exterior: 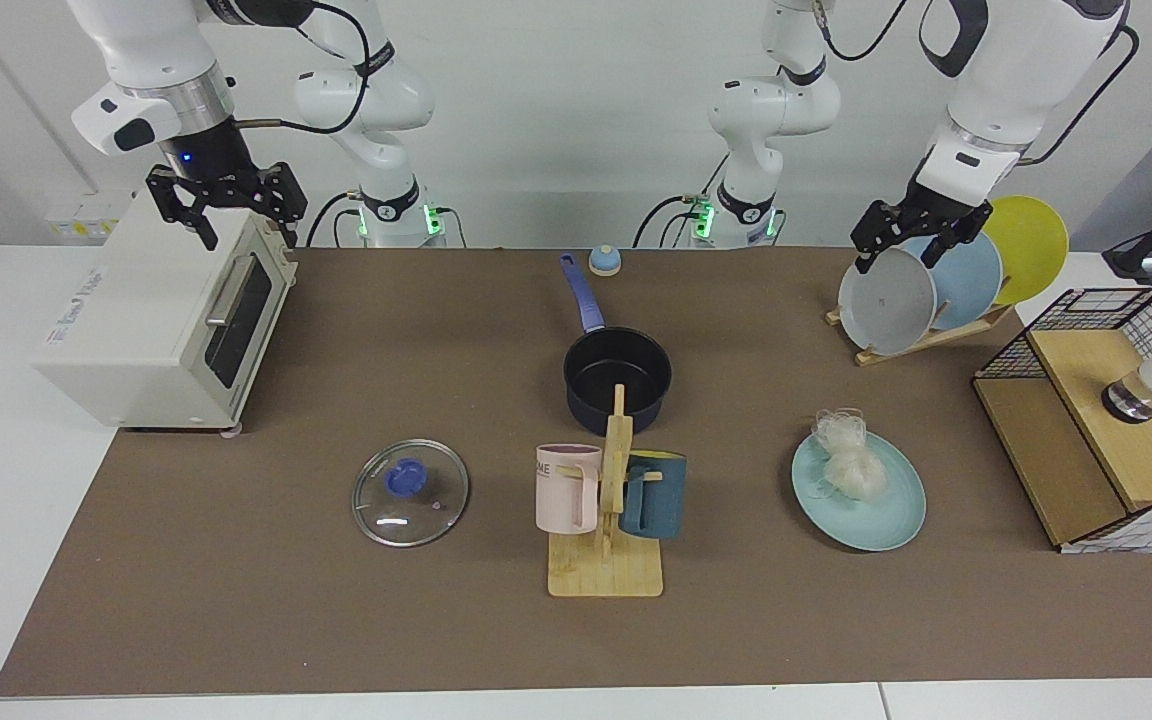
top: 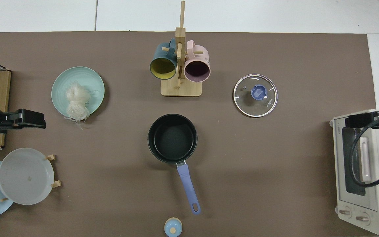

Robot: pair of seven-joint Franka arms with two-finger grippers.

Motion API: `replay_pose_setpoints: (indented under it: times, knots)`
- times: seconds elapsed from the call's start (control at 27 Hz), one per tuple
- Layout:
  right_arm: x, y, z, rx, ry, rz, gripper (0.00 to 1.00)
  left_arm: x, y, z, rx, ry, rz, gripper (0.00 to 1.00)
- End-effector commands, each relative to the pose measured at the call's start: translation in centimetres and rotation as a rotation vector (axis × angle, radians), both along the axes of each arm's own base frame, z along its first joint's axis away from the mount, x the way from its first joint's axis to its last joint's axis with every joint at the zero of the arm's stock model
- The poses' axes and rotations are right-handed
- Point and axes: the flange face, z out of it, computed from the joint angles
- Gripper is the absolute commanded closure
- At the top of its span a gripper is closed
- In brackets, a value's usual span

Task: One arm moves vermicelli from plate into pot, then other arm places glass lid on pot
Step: 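Move the left and right grippers in from rest toward the table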

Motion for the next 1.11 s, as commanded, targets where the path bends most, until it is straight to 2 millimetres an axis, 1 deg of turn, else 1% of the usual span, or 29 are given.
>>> replay_pose_setpoints:
  times: [0.0,0.19,0.37,0.52,0.59,0.67,0.7,0.78,0.89,0.96,1.07]
  knots:
    - [-0.7,0.5,0.3,0.012,0.015,-0.016,0.0,-0.2,-0.2,0.4,0.013,-0.002,0.006,0.0]
    - [-1.0,0.6,0.2,0.009,0.026,-0.01,0.0,-0.2,-0.2,0.3,0.012,0.001,0.007,0.0]
    - [-0.8,0.9,-0.2,0.009,0.03,-0.004,0.0,0.0,-0.2,0.4,0.006,-0.014,0.012,0.0]
    - [-0.8,1.1,-1.5,0.01,0.058,0.015,0.0,0.2,0.4,0.4,0.005,-0.02,0.014,0.0]
    - [-0.7,1.3,-1.9,0.008,0.06,0.018,0.0,0.6,0.8,0.3,0.008,-0.038,0.016,0.0]
    - [-0.3,2.7,-2.4,0.004,0.064,0.033,0.0,1.5,1.6,-0.6,0.007,-0.046,0.027,0.0]
    - [-0.1,2.9,-2.8,0.004,0.07,0.036,0.0,2.1,1.9,-1.2,0.005,-0.037,0.033,0.0]
    - [0.4,2.8,-3.6,0.004,0.084,0.031,0.0,3.1,2.9,-1.7,0.003,-0.041,0.049,0.0]
    - [1.5,2.7,-5.0,0.005,0.087,0.033,0.0,5.2,4.6,-3.1,0.005,-0.052,0.071,0.0]
    - [2.3,2.9,-5.8,0.006,0.077,0.031,0.0,6.4,5.0,-3.9,0.006,-0.065,0.074,0.0]
    - [3.4,3.0,-7.1,0.007,0.069,0.031,0.0,8.4,5.4,-6.7,0.009,-0.065,0.079,0.0]
